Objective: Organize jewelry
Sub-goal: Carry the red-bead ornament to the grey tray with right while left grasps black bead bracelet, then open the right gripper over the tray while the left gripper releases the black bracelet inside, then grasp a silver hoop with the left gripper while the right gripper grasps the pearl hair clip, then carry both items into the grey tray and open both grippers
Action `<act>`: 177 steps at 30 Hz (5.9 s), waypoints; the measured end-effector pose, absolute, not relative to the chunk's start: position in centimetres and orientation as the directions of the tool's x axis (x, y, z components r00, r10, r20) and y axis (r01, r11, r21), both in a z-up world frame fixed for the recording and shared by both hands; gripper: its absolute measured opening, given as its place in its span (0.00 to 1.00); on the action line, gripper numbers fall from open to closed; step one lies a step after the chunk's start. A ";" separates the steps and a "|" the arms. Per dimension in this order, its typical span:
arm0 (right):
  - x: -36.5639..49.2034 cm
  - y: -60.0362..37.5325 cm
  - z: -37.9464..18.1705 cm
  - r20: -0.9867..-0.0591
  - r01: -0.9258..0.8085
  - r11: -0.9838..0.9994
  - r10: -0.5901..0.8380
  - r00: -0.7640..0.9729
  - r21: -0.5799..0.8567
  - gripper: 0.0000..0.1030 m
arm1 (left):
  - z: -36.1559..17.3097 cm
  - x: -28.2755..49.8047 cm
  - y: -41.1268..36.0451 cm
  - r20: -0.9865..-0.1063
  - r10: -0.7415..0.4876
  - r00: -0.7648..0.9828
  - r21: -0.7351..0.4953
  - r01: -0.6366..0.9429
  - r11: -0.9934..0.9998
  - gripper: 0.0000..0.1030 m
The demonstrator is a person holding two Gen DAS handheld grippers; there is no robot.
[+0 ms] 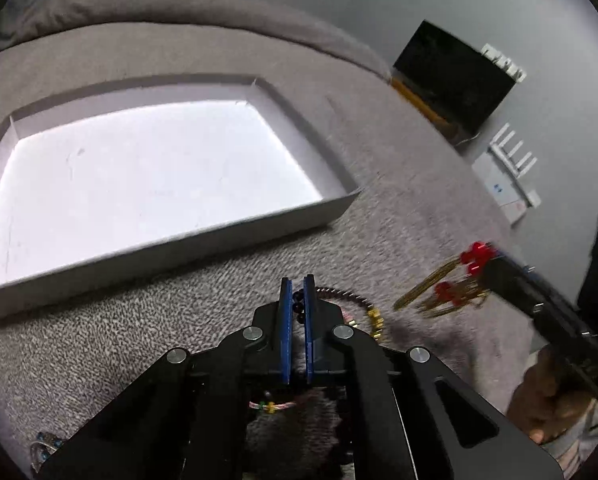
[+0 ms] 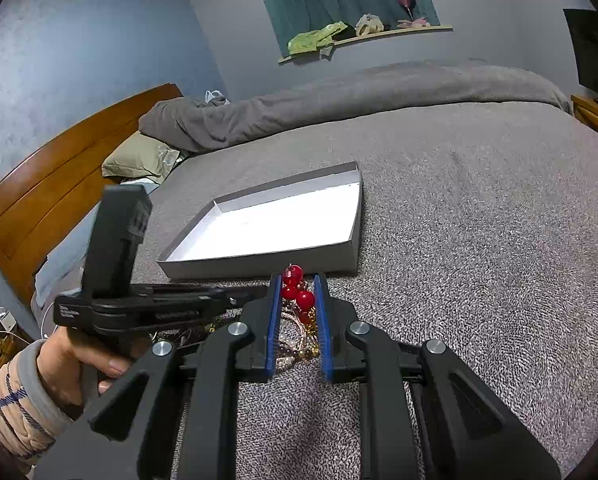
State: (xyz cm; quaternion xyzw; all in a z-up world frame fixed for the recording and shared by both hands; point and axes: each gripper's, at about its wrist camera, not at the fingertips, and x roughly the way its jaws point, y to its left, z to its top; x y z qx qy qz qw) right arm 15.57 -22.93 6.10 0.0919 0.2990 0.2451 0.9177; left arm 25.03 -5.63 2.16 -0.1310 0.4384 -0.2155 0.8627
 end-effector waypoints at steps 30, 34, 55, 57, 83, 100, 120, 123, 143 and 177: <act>24.1 -15.6 8.3 -0.541 -0.425 0.884 0.459 0.705 0.196 0.16 | 11.8 25.5 2.9 -0.584 -0.177 0.792 -0.089 0.155 0.984 0.05; 25.3 -14.8 7.1 -0.574 -0.410 0.898 0.424 0.701 0.161 0.16 | 10.5 26.5 3.8 -0.596 -0.165 0.786 -0.098 0.133 0.986 0.05; 25.3 -15.2 4.5 -0.600 -0.383 0.914 0.381 0.704 0.130 0.34 | 4.1 25.2 8.1 -0.652 -0.092 0.753 -0.139 0.001 0.990 0.55; 24.8 -15.2 4.6 -0.591 -0.385 0.914 0.381 0.711 0.127 0.34 | 4.3 24.4 8.1 -0.642 -0.096 0.761 -0.145 0.003 0.989 0.60; 18.3 -18.8 3.9 -0.518 -0.359 0.912 0.408 0.752 0.197 0.75 | 5.1 14.9 4.5 -0.555 -0.176 0.813 -0.166 0.099 0.981 0.83; 14.5 -20.3 2.4 -0.507 -0.350 0.908 0.419 0.754 0.229 0.79 | 1.1 11.6 -2.0 -0.611 -0.246 0.753 -0.049 0.274 0.961 0.51; 13.2 -18.7 0.8 -0.547 -0.406 0.890 0.450 0.706 0.208 0.65 | 1.7 11.3 -0.4 -0.578 -0.262 0.773 -0.082 0.264 0.961 0.06; 13.2 -18.1 0.4 -0.568 -0.418 0.889 0.445 0.693 0.187 0.60 | 2.0 11.0 -0.1 -0.571 -0.261 0.778 -0.087 0.259 0.962 0.06; 14.5 -16.7 -0.4 -0.601 -0.404 0.891 0.442 0.666 0.208 0.39 | 1.8 11.0 -0.1 -0.573 -0.267 0.775 -0.101 0.256 0.961 0.05; 13.6 -18.1 4.5 -0.478 -0.442 0.855 0.519 0.709 0.272 0.39 | 6.1 11.5 2.1 -0.500 -0.270 0.823 -0.104 0.253 0.962 0.05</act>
